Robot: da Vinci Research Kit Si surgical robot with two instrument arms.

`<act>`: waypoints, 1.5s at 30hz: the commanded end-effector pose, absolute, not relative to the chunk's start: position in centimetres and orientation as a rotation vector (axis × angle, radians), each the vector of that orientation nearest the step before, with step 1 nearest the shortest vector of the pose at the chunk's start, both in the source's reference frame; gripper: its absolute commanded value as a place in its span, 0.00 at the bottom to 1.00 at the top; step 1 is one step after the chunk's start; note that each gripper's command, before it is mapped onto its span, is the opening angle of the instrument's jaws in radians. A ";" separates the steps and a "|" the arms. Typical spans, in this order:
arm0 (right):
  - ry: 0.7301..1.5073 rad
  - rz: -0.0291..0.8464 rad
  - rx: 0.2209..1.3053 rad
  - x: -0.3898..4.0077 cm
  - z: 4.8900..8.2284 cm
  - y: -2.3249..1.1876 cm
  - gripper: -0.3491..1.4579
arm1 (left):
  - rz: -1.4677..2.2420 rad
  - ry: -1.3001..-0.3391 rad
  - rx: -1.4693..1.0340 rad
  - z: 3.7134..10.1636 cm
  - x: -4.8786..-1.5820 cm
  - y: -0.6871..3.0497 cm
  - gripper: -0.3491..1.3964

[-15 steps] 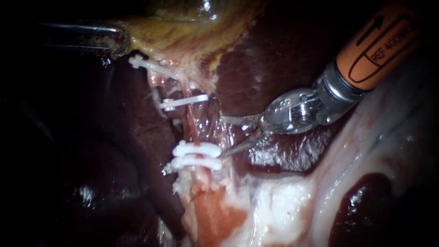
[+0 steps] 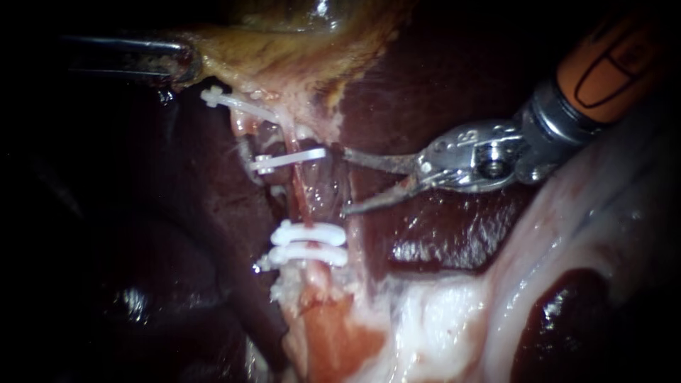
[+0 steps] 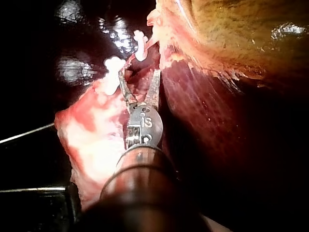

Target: Go to the cutting position right tube

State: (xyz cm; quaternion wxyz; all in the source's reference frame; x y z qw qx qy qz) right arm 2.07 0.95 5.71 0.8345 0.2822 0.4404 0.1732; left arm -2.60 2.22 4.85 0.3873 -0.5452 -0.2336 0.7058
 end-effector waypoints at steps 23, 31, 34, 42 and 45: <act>0.904 0.384 0.684 2.67 5.90 0.79 0.99 | 1.796 -0.595 -1.388 4.85 -2.60 2.22 0.00; 0.912 0.393 0.707 2.91 5.98 0.72 0.99 | 1.796 -0.595 -1.388 4.85 -2.61 2.22 0.00; 0.929 0.412 0.720 2.97 6.00 0.72 0.99 | 1.796 -0.595 -1.387 4.85 -2.61 2.22 0.00; 0.944 0.410 0.735 3.05 6.02 0.70 0.99 | 1.796 -0.594 -1.387 4.85 -2.62 2.22 0.00; 0.962 0.410 0.760 3.05 6.00 0.69 0.99 | 1.796 -0.594 -1.387 4.85 -2.62 2.22 0.00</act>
